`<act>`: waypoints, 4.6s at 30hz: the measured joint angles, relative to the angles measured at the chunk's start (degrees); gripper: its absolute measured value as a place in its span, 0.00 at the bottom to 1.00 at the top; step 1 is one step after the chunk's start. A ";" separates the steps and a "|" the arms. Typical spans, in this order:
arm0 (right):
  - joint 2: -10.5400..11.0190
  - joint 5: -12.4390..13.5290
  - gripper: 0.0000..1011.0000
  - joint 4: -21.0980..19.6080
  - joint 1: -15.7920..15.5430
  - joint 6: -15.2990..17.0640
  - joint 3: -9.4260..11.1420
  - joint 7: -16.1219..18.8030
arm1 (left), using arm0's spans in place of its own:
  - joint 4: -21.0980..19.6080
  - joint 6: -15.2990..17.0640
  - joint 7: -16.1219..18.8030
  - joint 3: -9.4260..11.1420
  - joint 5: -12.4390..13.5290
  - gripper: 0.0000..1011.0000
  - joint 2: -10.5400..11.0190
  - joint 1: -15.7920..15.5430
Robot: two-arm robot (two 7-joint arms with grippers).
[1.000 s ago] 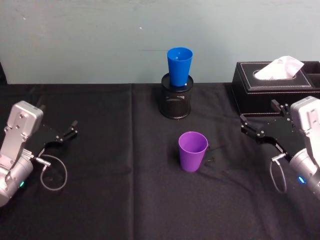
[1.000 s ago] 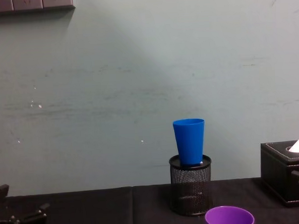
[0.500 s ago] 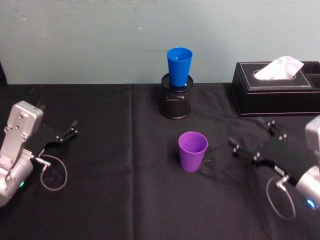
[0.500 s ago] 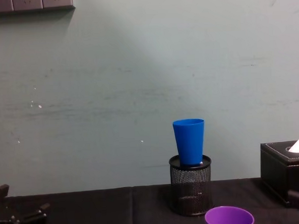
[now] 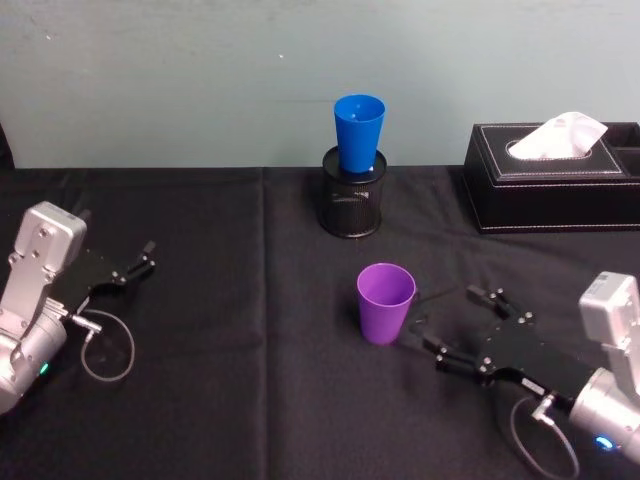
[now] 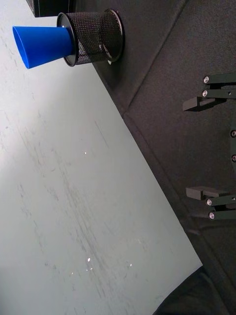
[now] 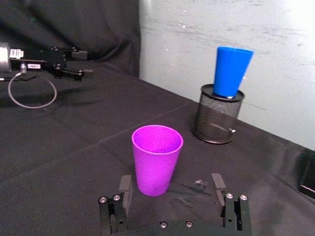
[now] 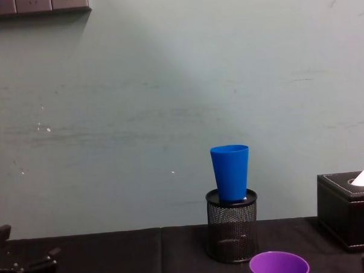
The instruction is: Pick up one cup with a gripper and tap it against the other cup.
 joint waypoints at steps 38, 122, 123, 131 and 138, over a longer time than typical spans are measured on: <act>-14.66 -5.83 0.99 16.27 13.38 1.70 -2.46 5.88 | 0.00 0.00 0.00 0.00 0.00 0.99 0.00 0.00; -9.46 -1.88 0.73 -2.29 16.77 20.26 -0.59 3.46 | 0.00 0.00 0.00 0.00 0.00 0.99 0.00 0.00; -9.32 -1.86 0.73 -2.42 16.88 20.26 -0.69 3.43 | 0.00 0.00 0.00 0.00 0.00 0.99 0.00 0.00; -9.06 -1.82 0.73 -2.59 17.07 20.20 -0.90 3.33 | 0.00 0.00 0.00 0.00 0.00 0.99 0.00 0.00; -9.09 -1.82 0.73 -2.58 17.07 20.17 -0.89 3.33 | 0.00 0.00 0.00 0.00 0.00 0.99 0.00 0.00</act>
